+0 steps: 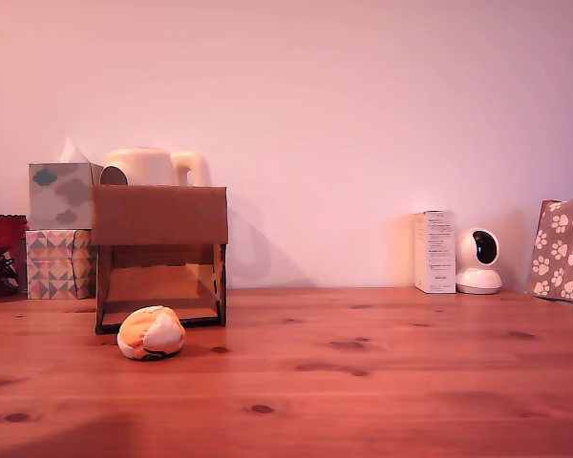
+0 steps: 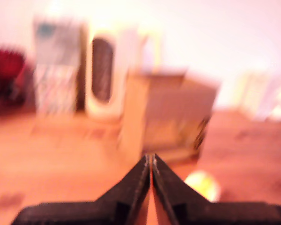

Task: Drop the footbag into the cardboard dice tower

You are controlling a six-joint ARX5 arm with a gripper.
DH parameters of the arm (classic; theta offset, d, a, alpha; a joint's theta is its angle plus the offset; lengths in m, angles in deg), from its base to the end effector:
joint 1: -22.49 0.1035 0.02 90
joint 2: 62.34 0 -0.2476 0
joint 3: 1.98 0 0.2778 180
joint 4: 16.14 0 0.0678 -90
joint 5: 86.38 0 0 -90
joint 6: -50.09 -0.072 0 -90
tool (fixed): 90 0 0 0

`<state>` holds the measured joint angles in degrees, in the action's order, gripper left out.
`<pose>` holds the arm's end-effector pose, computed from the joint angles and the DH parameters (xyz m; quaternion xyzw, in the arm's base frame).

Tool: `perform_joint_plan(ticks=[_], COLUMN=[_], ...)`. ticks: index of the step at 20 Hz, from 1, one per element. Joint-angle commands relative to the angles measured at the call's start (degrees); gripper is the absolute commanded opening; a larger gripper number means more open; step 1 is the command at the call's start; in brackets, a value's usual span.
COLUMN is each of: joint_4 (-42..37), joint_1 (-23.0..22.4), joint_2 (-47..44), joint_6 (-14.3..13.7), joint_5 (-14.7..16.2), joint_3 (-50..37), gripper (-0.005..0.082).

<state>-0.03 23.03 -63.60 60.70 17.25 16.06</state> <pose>0.1763 -0.0153 0.1908 -0.0911 0.0048 -0.1140 0.9893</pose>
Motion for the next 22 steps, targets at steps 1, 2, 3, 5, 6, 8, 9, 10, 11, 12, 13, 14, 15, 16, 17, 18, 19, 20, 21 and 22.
perform_joint_plan(ticks=[1,2,3,5,6,8,9,10,11,12,13,14,15,16,17,18,19,20,21,22], joint_4=[-0.9,-1.1,-1.2,-2.3,-3.4,-6.2,-7.3,-8.9,-10.3,-12.0,-13.6,-15.6,-17.4,-19.6,-22.2,-24.7,-27.1,-29.7,-32.2,-34.8], joint_1=[-0.5,-0.9,-1.6,-3.1,-4.0,-6.3,-7.5,-8.8,-10.1,-11.3,-12.6,-13.8,-14.9,-15.8,-16.5,-17.1,-17.8,-18.4,-18.8,-19.1], joint_2=[-0.3,-1.0,-2.0,-5.3,-7.3,-12.4,-15.2,-18.5,-21.6,-24.8,-28.1,-31.8,-35.4,-39.1,-42.8,-46.4,-49.9,-53.2,-56.2,-59.5], joint_6=[0.6,0.6,0.6,0.6,0.5,0.5,0.3,-0.4,-1.2,-1.8,-2.1,-2.1,-2.1,-2.1,-2.1,-2.3,-2.8,-3.5,-3.6,-3.6], joint_5=[1.1,1.5,2.0,2.6,2.9,2.9,2.9,2.9,2.9,2.9,2.9,2.8,2.8,2.6,2.4,2.4,2.4,2.4,2.4,2.4], joint_3=[1.7,2.6,3.7,4.9,5.0,5.1,5.1,5.1,5.1,5.1,5.1,5.1,5.1,5.1,5.1,5.1,5.1,5.1,5.1,5.1], gripper=[-0.0023,-0.0023,-0.0023,-0.0023,-0.0023,-0.0023,-0.0023,-0.0023,-0.0023,-0.0023,-0.0023,-0.0023,-0.0023,-0.0023,-0.0023,-0.0023,-0.0023,-0.0023,-0.0023,-0.0023])
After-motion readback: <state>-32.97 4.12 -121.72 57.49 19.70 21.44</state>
